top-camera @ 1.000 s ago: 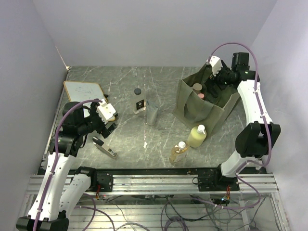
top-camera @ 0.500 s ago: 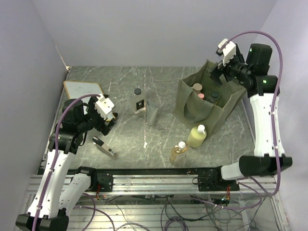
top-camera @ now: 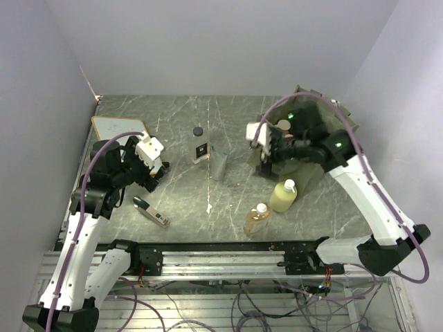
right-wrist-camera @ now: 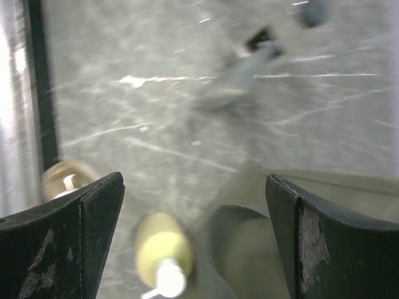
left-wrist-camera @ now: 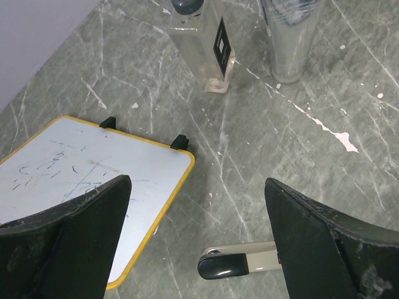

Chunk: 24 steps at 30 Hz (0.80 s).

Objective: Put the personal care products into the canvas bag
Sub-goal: Pick up the care product from the center of the board.

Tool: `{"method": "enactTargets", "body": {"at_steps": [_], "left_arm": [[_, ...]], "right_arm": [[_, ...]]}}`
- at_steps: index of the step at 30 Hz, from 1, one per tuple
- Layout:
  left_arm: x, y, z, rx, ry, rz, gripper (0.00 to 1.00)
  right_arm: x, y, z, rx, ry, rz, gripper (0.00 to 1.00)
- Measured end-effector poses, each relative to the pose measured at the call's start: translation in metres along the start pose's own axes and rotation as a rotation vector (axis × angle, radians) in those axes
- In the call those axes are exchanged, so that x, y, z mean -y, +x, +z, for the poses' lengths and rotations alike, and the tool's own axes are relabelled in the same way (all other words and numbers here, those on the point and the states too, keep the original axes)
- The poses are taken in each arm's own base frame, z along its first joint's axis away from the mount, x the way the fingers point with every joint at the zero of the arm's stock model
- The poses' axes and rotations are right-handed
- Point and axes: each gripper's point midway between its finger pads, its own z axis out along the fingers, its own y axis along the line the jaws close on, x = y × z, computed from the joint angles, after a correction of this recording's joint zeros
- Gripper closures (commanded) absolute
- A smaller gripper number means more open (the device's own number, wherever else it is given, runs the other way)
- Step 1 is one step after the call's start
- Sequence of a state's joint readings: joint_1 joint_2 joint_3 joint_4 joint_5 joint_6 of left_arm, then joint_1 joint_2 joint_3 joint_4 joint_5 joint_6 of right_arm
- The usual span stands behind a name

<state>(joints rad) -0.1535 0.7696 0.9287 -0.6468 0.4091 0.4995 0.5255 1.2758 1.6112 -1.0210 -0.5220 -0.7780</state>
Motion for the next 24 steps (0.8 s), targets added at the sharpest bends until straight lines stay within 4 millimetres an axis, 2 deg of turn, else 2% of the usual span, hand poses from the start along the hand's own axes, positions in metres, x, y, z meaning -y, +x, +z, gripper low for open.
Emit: {"method": "enactTargets", "body": {"at_steps": [3,6,12,17,21,24], "left_arm": [[0.0,0.0,0.0,-0.001,-0.001,0.001,0.01],[-0.001,0.0,0.0,-0.001,-0.003,0.006,0.01],[-0.005,0.004,0.004,-0.018,-0.013,0.022,0.01],[-0.008,0.011,0.011,-0.048,-0.01,0.026,0.01],[-0.008,0.016,0.013,-0.062,-0.01,0.024,0.01],[-0.008,0.018,0.015,-0.064,-0.01,0.024,0.01]], "right_arm": [[-0.053,0.023,0.027,-0.077,-0.184,0.006,0.05],[-0.092,0.041,0.035,-0.133,-0.308,0.008,0.04],[-0.13,0.066,0.029,-0.175,-0.409,0.019,0.04],[-0.161,0.089,0.032,-0.227,-0.492,0.025,0.05],[-0.178,0.11,0.037,-0.284,-0.527,0.018,0.1],[-0.182,0.122,0.044,-0.31,-0.525,-0.001,0.15]]}}
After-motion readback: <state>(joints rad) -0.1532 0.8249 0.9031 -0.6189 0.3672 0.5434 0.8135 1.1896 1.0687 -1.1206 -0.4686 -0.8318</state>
